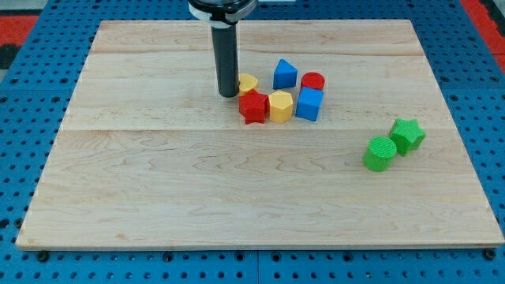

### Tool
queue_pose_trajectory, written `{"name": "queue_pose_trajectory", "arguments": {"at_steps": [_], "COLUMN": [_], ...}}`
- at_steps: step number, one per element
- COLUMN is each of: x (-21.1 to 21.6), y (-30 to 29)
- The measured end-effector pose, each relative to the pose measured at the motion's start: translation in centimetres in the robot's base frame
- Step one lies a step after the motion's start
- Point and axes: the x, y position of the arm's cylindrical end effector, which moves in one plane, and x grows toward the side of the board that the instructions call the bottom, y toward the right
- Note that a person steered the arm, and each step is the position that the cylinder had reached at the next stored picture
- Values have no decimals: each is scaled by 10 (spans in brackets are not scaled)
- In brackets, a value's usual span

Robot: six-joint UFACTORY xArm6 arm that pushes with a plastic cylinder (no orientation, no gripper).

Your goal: Move the green circle below the red star

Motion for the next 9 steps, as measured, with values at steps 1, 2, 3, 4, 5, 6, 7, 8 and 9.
{"name": "queue_pose_trajectory", "arguments": {"at_steps": [1, 2, 3, 4, 5, 6, 7, 8, 9], "x": [0, 36, 118, 201, 251, 249, 247, 233, 185], "y": [-3, -33, -37, -6, 52, 114, 222, 321, 356]}}
